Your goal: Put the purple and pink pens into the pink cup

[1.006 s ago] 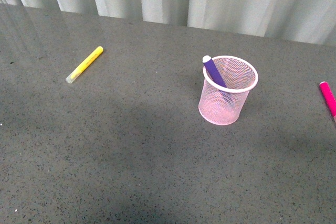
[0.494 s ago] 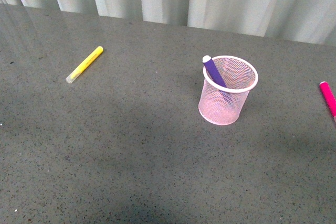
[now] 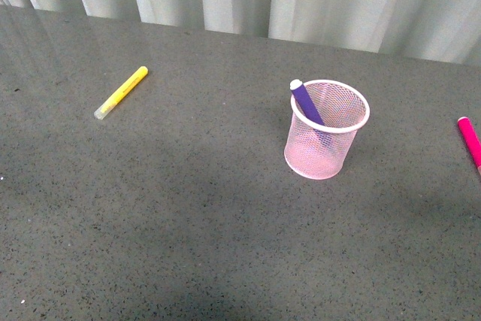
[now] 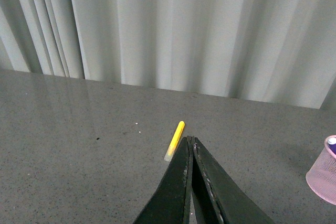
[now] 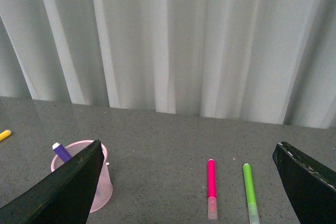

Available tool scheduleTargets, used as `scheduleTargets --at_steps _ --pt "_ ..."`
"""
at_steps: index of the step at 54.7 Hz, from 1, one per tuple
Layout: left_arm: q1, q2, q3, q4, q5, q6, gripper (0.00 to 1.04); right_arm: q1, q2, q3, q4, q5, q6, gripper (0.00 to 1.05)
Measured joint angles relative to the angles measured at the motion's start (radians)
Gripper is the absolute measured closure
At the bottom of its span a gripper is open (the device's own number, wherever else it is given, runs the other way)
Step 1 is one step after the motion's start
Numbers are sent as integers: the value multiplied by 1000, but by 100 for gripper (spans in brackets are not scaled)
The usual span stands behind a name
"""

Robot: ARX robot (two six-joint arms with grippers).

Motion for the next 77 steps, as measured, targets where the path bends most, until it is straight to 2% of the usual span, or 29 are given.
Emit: scheduleTargets --at_steps 9,14,33,43,58,62,64,66,71,77 --pt "0 -47 0 -48 0 0 101 0 0 0 0 0 0 7" --pt "0 -180 1 -206 0 0 101 0 0 0 0 0 0 7" --pt "0 -207 1 -213 0 -1 101 0 0 0 0 0 0 7" --pt "0 -207 1 -214 0 0 71 0 0 0 0 0 0 7" --pt "0 -207 1 -214 0 0 7 0 0 0 0 0 0 7" --pt "0 -207 1 -214 0 2 7 0 9 5 -17 5 9 7" --pt "0 -207 1 -214 0 2 7 -22 64 29 -49 -18 48 7" --pt "0 -207 1 -214 0 2 7 -55 134 47 -18 -41 65 7" --pt "0 -207 1 -214 0 2 7 -164 350 108 167 -111 76 7" --pt "0 -208 1 -214 0 2 7 -284 740 243 414 -189 70 7"
